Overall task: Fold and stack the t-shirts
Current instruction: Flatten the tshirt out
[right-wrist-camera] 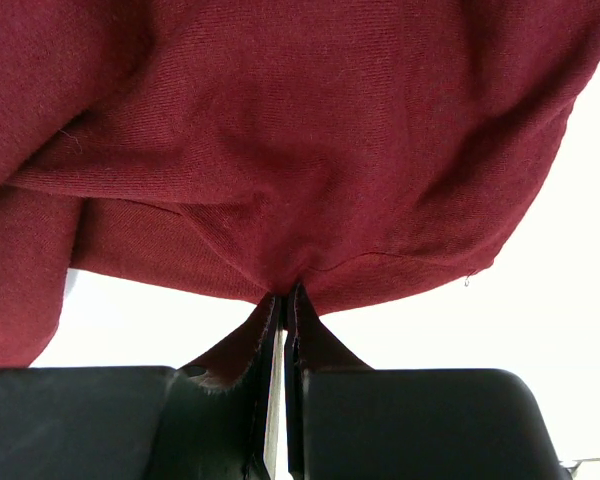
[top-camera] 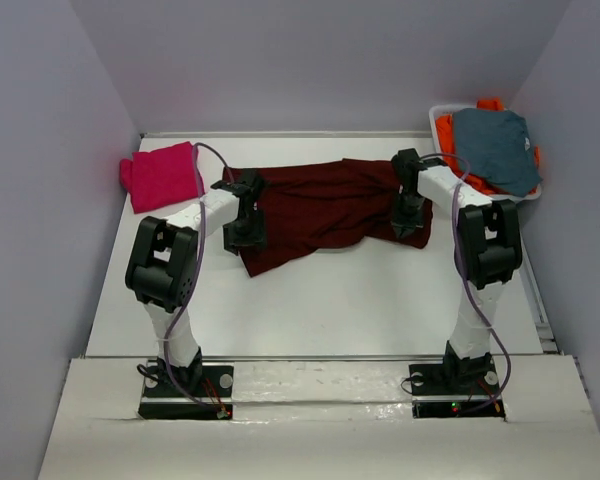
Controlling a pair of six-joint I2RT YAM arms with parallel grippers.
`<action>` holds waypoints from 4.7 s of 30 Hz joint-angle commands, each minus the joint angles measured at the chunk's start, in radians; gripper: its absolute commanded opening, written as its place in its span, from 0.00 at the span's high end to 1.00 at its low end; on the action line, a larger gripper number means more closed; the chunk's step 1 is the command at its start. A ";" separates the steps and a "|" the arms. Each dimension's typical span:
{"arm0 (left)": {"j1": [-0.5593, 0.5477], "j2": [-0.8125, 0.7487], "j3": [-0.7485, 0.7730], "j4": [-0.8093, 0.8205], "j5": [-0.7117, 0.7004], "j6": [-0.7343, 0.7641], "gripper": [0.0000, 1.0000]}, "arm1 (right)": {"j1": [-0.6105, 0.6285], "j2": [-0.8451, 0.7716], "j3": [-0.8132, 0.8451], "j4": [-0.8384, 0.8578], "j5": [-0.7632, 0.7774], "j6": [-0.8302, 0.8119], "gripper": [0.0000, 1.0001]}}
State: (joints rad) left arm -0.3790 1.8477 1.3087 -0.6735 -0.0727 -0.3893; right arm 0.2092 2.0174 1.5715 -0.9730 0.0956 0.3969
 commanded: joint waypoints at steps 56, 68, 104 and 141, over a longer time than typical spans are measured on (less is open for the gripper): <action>0.198 -0.237 0.011 -0.077 0.013 -0.026 0.94 | -0.004 -0.373 -0.226 -0.211 0.044 0.014 0.93; 0.198 -0.386 -0.205 -0.126 0.177 -0.042 0.94 | -0.004 -0.535 -0.416 -0.253 -0.131 0.066 0.93; 0.198 -0.381 -0.068 -0.080 0.051 -0.060 0.94 | -0.004 -0.382 -0.074 -0.183 0.038 0.091 0.93; 0.198 -0.271 -0.069 0.006 0.108 -0.054 0.94 | -0.061 0.046 0.271 -0.086 -0.053 0.025 0.25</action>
State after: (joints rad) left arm -0.1829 1.5803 1.2263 -0.6765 0.0288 -0.4503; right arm 0.1436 2.1914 1.8885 -1.0950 0.0715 0.4271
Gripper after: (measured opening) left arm 0.088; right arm 0.753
